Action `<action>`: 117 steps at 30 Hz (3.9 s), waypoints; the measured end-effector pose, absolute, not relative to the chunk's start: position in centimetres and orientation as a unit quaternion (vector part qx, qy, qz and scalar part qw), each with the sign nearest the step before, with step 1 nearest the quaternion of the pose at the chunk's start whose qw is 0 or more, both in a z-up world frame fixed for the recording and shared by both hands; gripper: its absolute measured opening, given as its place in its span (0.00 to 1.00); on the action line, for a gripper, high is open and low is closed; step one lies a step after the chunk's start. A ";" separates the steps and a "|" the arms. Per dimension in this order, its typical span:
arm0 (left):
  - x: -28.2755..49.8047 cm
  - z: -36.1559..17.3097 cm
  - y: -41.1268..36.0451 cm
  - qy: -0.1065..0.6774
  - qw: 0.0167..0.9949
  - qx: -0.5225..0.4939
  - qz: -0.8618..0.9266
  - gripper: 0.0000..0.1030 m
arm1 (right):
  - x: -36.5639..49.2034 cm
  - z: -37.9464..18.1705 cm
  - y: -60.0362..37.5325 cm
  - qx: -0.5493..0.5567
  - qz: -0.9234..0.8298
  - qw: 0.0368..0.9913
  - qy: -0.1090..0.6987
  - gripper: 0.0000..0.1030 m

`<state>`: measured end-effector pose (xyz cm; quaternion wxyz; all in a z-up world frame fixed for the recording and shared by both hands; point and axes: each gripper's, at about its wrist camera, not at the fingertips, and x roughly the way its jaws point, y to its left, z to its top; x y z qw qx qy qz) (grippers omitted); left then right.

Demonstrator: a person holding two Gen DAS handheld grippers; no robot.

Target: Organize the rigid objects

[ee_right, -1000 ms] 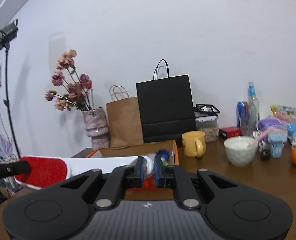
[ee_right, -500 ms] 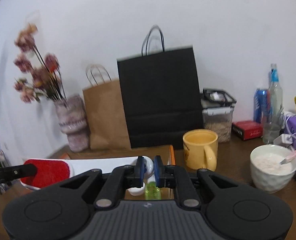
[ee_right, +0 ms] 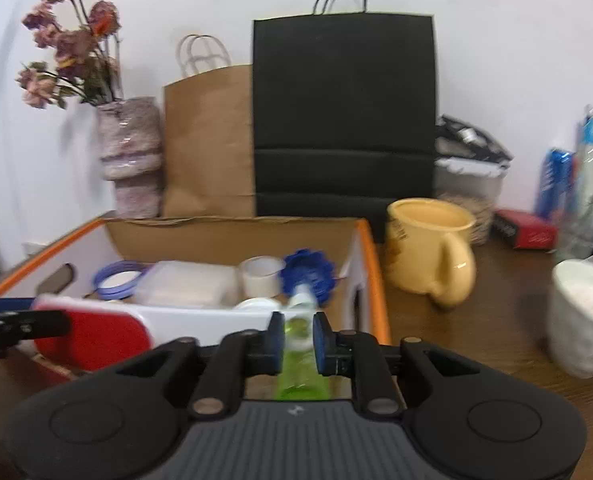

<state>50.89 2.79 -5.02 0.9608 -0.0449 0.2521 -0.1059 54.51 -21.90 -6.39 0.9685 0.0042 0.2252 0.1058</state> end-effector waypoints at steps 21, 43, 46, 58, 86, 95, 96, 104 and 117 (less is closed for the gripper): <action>42.0 1.9 5.0 0.188 0.981 -0.030 -0.036 0.95 | 44.9 0.3 -24.9 0.038 0.102 0.978 0.178 0.81; 16.9 2.8 1.0 0.081 0.996 0.018 -0.021 1.00 | 20.2 0.2 -22.6 0.013 0.116 0.985 0.126 0.99; 14.4 2.3 0.9 0.081 0.997 0.013 -0.015 1.00 | 17.3 -0.4 -22.4 0.011 0.125 0.984 0.126 0.99; 4.1 0.2 0.3 0.081 0.997 -0.004 0.003 1.00 | 6.5 -2.8 -23.1 0.020 0.126 0.984 0.121 1.00; 0.2 -1.3 -0.4 0.066 0.998 0.012 0.007 1.00 | 1.6 -3.0 -21.9 0.028 0.111 0.992 0.058 1.00; 0.2 -1.3 -0.5 0.066 0.998 0.012 0.001 1.00 | 1.6 -3.2 -21.9 0.029 0.110 0.992 0.061 1.00; 0.2 -1.3 -0.5 0.066 0.998 0.012 0.001 1.00 | 1.6 -3.2 -21.9 0.029 0.110 0.992 0.061 1.00; 0.1 -1.2 -0.4 0.065 0.998 0.013 -0.002 1.00 | 1.7 -3.2 -22.0 0.030 0.109 0.992 0.060 1.00; 0.1 -1.4 -0.5 0.066 0.998 0.013 -0.005 1.00 | 1.8 -3.4 -21.9 0.029 0.110 0.992 0.063 1.00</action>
